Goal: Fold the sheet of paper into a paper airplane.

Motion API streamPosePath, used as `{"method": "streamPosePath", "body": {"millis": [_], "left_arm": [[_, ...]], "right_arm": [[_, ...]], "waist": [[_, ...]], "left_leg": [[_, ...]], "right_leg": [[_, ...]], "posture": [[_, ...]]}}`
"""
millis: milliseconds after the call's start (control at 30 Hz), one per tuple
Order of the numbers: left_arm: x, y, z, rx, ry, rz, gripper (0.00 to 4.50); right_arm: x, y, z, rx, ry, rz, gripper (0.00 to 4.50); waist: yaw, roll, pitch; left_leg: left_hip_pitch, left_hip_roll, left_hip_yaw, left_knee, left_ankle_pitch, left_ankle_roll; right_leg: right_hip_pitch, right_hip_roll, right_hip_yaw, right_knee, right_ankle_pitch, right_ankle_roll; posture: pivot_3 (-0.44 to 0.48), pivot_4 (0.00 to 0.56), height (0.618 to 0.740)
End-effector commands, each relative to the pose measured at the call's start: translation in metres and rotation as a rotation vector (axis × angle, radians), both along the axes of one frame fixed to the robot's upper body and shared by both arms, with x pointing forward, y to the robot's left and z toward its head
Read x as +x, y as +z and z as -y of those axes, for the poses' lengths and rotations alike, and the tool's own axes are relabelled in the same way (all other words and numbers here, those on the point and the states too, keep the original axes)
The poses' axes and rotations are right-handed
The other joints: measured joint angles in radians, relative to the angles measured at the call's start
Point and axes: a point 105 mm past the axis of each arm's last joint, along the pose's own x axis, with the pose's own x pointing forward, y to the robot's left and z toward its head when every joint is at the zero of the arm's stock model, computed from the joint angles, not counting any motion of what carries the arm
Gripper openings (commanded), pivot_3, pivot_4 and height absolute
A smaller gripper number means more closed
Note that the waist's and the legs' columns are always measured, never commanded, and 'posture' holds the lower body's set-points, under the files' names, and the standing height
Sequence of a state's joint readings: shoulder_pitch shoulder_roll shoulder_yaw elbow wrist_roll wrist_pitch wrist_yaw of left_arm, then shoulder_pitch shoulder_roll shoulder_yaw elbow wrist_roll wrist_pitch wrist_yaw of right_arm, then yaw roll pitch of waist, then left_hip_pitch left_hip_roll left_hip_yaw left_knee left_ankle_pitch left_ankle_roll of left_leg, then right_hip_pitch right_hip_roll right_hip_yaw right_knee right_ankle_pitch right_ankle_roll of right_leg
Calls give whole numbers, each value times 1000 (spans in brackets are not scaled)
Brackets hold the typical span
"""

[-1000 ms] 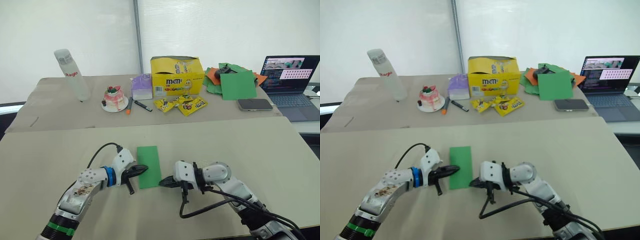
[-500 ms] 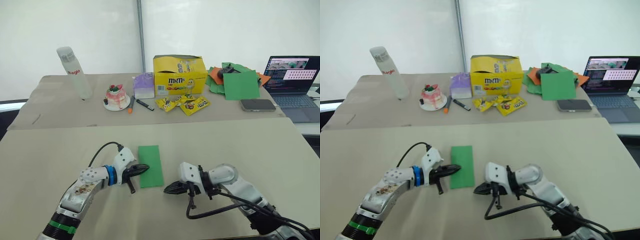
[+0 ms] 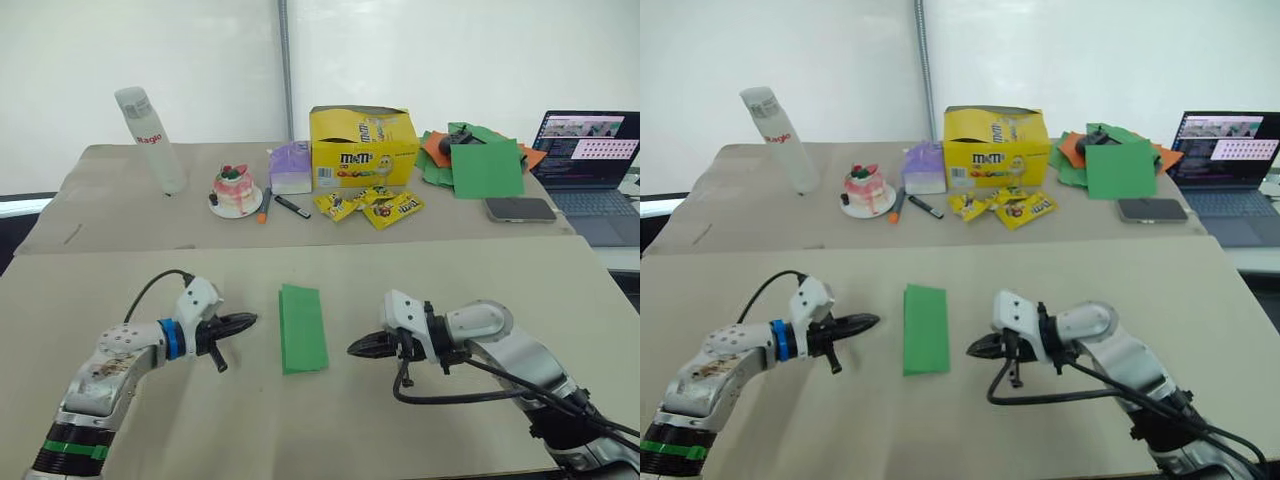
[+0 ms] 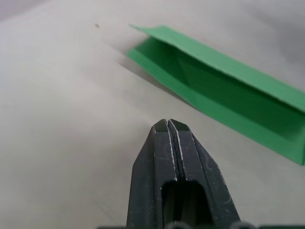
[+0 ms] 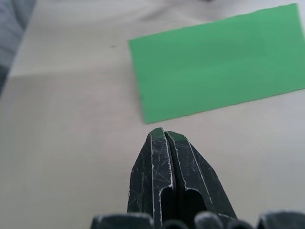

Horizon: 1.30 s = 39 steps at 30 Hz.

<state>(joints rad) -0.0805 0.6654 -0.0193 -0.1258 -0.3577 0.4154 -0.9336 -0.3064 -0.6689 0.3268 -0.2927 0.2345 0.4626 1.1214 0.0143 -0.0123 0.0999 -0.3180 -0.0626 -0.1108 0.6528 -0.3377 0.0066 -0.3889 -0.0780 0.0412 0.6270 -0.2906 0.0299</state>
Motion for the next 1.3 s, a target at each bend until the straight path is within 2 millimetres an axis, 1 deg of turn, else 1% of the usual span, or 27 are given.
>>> {"method": "streamPosePath", "body": {"millis": [33,67,100,233,367,467,533,633,733,833,967,1033,1100,1200,1233,1300], "left_arm": [[3,-5,21,18,-67,31,0],[4,-6,26,14,-82,34,0],[4,-5,36,-9,-102,38,0],[8,2,60,-69,-162,49,0],[10,4,81,-97,-230,51,0],[17,5,94,-105,-259,57,0],[19,0,103,-86,-288,54,0],[22,-19,115,5,-320,38,0],[28,-23,128,-10,-312,23,0],[27,-27,139,3,-351,22,0],[20,-33,148,27,-399,-7,0],[17,-37,151,47,-412,-27,0],[16,-41,152,70,-413,-37,0],[16,-43,149,77,-395,-46,0],[16,-43,148,78,-391,-47,0],[16,-44,145,77,-381,-51,0]], "right_arm": [[7,9,0,14,-24,62,47],[9,9,1,13,-34,67,47],[10,9,3,8,-46,73,47],[12,8,13,-9,-92,81,47],[13,6,19,-21,-128,85,47],[13,6,24,-30,-168,96,47],[13,6,28,-37,-194,103,47],[14,8,32,-42,-227,114,47],[16,11,36,-49,-262,121,47],[17,9,42,-82,-298,123,47],[21,6,52,-119,-356,132,47],[26,9,56,-126,-389,150,47],[33,14,62,-139,-436,190,47],[48,28,77,-167,-512,269,47],[50,31,77,-151,-521,264,47],[51,29,75,-130,-519,239,47]], "waist": [[1,-1,0],[1,-1,1],[0,-1,0],[-1,-2,1],[-2,-2,1],[-1,-2,1],[-2,-2,1],[-1,-2,1],[4,-2,1],[5,-3,0],[12,-3,0],[14,-3,0],[15,-3,0],[15,-3,0],[15,-3,0],[15,-4,0]], "left_leg": [[0,0,0,0,0,0],[-1,0,0,0,0,0],[-1,0,0,1,0,0],[-1,0,0,2,0,0],[-2,1,0,5,0,0],[-2,0,0,7,0,0],[-3,0,0,7,0,0],[-3,0,0,7,0,0],[-3,-1,0,8,0,0],[-3,-1,0,8,0,1],[-3,-2,0,9,0,1],[-3,-2,0,9,0,1],[-3,-2,0,9,1,2],[-2,-3,0,9,1,2],[-2,-3,0,9,1,2],[-2,-3,0,9,1,2]], "right_leg": [[0,0,0,0,0,0],[0,0,0,0,0,0],[0,0,0,0,0,0],[0,0,0,1,1,0],[0,1,0,2,1,0],[1,1,0,2,1,0],[1,1,0,2,1,1],[1,1,0,2,1,1],[1,1,-1,2,1,1],[2,1,-1,2,1,2],[2,1,0,2,2,2],[2,1,0,2,2,2],[2,1,0,2,2,2],[2,1,0,2,2,3],[2,1,-1,2,2,3],[2,1,0,2,2,3]], "posture": [[0,150,740],[0,150,740],[0,150,740],[0,150,740],[0,150,740],[0,150,740],[0,150,740],[0,150,740],[0,150,740],[0,150,740],[0,150,740],[0,150,740],[0,150,740],[0,150,740],[0,150,740],[0,150,740]]}}
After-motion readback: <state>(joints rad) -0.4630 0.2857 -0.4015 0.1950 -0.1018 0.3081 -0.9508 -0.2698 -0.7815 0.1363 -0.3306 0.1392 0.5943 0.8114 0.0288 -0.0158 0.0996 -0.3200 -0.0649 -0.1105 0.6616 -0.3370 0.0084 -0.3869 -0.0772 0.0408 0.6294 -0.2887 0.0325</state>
